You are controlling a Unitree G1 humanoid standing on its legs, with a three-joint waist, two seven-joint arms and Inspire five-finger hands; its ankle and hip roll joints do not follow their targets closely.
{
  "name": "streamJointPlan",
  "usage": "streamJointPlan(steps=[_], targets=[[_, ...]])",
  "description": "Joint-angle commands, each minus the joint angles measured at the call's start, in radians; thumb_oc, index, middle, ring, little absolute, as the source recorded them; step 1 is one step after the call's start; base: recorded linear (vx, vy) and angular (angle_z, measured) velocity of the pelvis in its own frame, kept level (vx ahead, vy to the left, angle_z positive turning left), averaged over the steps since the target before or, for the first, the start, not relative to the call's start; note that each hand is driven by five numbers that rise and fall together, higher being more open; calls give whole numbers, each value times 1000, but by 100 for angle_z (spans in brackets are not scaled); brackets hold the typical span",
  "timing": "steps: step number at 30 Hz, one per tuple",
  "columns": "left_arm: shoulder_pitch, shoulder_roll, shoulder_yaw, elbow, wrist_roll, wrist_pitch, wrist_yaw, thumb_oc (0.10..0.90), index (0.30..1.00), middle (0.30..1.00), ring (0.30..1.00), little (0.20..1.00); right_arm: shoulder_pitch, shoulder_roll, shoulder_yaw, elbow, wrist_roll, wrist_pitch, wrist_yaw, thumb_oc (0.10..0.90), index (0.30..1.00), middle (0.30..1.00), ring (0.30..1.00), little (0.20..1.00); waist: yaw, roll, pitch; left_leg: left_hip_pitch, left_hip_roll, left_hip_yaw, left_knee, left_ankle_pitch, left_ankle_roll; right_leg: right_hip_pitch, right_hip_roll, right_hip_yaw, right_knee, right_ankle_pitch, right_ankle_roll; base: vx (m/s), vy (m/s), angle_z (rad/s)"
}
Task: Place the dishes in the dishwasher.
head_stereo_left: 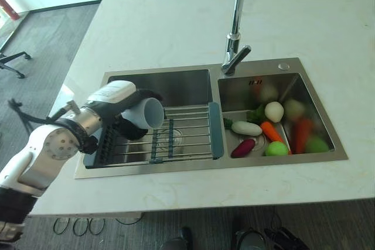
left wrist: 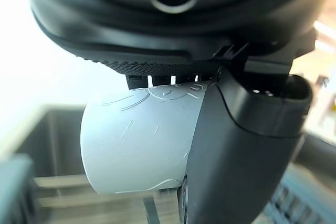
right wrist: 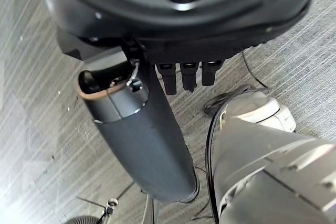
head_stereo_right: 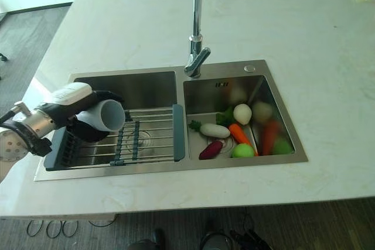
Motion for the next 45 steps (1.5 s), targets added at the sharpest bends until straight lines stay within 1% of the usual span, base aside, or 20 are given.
streamJointPlan(steps=[1, 6, 8, 11, 13, 14, 15, 16, 18, 22, 23, 26, 27, 30, 31, 33, 34, 36, 40, 45], targets=[[-33, 89, 179, -35, -22, -62, 161, 400, 300, 300, 300, 300, 2, -42, -23, 8, -21, -43, 26, 800, 900, 900, 900, 900, -2, 21, -90, -30, 34, -15, 97, -132, -28, -5, -37, 32, 98, -170, 101, -56, -130, 17], [98, 110, 336, -54, -64, -69, 274, 400, 300, 300, 300, 300, -13, -58, -9, 17, -64, -35, 39, 800, 900, 900, 900, 900, 33, 36, -92, -37, 43, -52, 97, -116, -52, 6, -18, 7, 98, -187, 83, -55, -139, 17], [184, 100, 425, -39, -73, -93, 338, 400, 300, 300, 300, 300, -14, -66, -7, 39, -109, -37, 61, 800, 900, 900, 900, 900, 54, 48, -90, -53, 80, -38, 97, -74, -82, 17, -21, -40, 98, -192, 78, -91, -134, 27], [244, 74, 490, -38, -74, -121, 395, 400, 300, 300, 300, 300, -14, -73, 4, 61, -143, -66, 73, 800, 900, 900, 900, 900, 56, 64, -75, -96, 128, -27, 97, -13, -116, 26, -28, -87, 98, -195, 75, -236, -73, 69], [255, 38, 511, -29, -82, -182, 425, 400, 300, 300, 300, 300, -18, -81, -4, 70, -97, -76, 42, 800, 900, 900, 900, 900, 46, 78, -59, -113, 184, 63, 97, 20, -138, 45, -63, -171, 98, -200, 81, -360, 15, 177], [256, 22, 509, -28, -70, -180, 436, 400, 300, 300, 300, 300, -20, -86, -12, 68, -85, -72, 34, 800, 900, 900, 900, 900, 43, 80, -59, -106, 190, 85, 97, 22, -138, 47, -73, -192, 98, -196, 82, -470, 170, 296], [264, -23, 491, -15, -21, -185, 487, 400, 300, 300, 300, 300, -28, -96, -36, 54, -66, -55, 15, 800, 900, 900, 900, 900, 44, 74, -58, -64, 176, 123, 97, 16, -121, 49, -96, -218, 98, -184, 81, -448, 313, 260], [274, -61, 479, 3, 20, -181, 550, 400, 300, 300, 300, 300, -34, -105, -51, 37, -70, -43, 6, 800, 900, 900, 900, 900, 53, 56, -60, 0, 136, 114, 97, 5, -109, 54, -106, -201, 98, -193, 80, -411, 328, 203], [278, -80, 473, 19, 37, -191, 584, 400, 300, 300, 300, 300, -36, -110, -63, 35, -67, -39, 8, 800, 900, 900, 900, 900, 58, 43, -61, 37, 117, 118, 97, 27, -99, 49, -117, -201, 98, -186, 73, -267, 235, 47], [264, -114, 451, 40, 60, -221, 625, 400, 300, 300, 300, 300, -30, -123, -116, 61, -59, -61, 32, 800, 900, 900, 900, 900, 45, 30, -65, 116, 135, 185, 97, 53, -101, 19, -169, -233, 98, -149, 73, -346, 386, 51], [254, -123, 438, 37, 68, -227, 634, 400, 300, 300, 300, 300, -28, -123, -127, 62, -57, -72, 33, 800, 900, 900, 900, 900, 39, 32, -66, 126, 136, 197, 97, 29, -96, 8, -188, -241, 98, -129, 84, -335, 533, 104], [227, -135, 409, 31, 89, -226, 646, 400, 300, 300, 300, 300, -35, -120, -130, 56, -45, -88, 16, 800, 900, 900, 900, 900, 24, 39, -64, 130, 91, 206, 97, -140, -52, -24, -251, -248, 98, -37, 151, -270, 637, 135], [228, -126, 407, 24, 89, -228, 642, 400, 300, 300, 300, 300, -42, -102, -140, 42, -46, -79, -5, 800, 900, 900, 900, 900, 40, 34, -59, 125, 44, 187, 97, -183, -30, -26, -287, -247, 98, 12, 176, -188, 489, 131], [206, -111, 387, 7, 86, -234, 641, 400, 300, 300, 300, 300, -51, -62, -141, 22, 1, -76, -38, 800, 900, 900, 900, 900, 63, 18, -52, 106, 2, 164, 97, -212, -1, -26, -329, -252, 98, 59, 187, -212, 369, 61], [186, -113, 352, -13, 83, -229, 657, 400, 300, 300, 300, 300, -52, -40, -140, 3, -11, -73, -46, 800, 900, 900, 900, 900, 65, 14, -47, 94, -26, 124, 97, -225, 18, -34, -336, -209, 98, 72, 188, -197, 394, 37], [155, -134, 295, -25, 83, -233, 684, 400, 300, 300, 300, 300, -40, -6, -135, -36, -58, -83, -58, 800, 900, 900, 900, 900, 47, 5, -41, 64, -60, 70, 97, -208, 45, -52, -313, -122, 98, 78, 173, -183, 315, 106], [142, -147, 273, -20, 92, -249, 693, 400, 300, 300, 300, 300, -33, 12, -126, -55, -64, -94, -74, 800, 900, 900, 900, 900, 33, 6, -44, 52, -67, 39, 97, -206, 54, -53, -264, -62, 98, 46, 168, -127, 259, 205], [112, -177, 242, -12, 79, -262, 678, 400, 300, 300, 300, 300, -19, 24, -104, -87, -85, -96, -85, 800, 900, 900, 900, 900, 18, 6, -55, 23, -73, -7, 97, -189, 59, -27, -141, -9, 98, -52, 149, -1, 260, 164], [71, -227, 195, -32, 54, -260, 615, 400, 300, 300, 300, 300, -16, 14, -70, -124, -91, -56, -93, 800, 900, 900, 900, 900, 20, -14, -71, -8, -107, -57, 97, -172, 71, 2, -20, 5, 98, -120, 93, 49, 114, 142], [63, -276, 149, -67, 52, -224, 569, 400, 300, 300, 300, 300, -18, -3, -40, -122, -66, -39, -77, 800, 900, 900, 900, 900, 20, -36, -72, -15, -155, -84, 97, -174, 80, -24, 54, 45, 98, -138, 67, 95, -17, 71]])
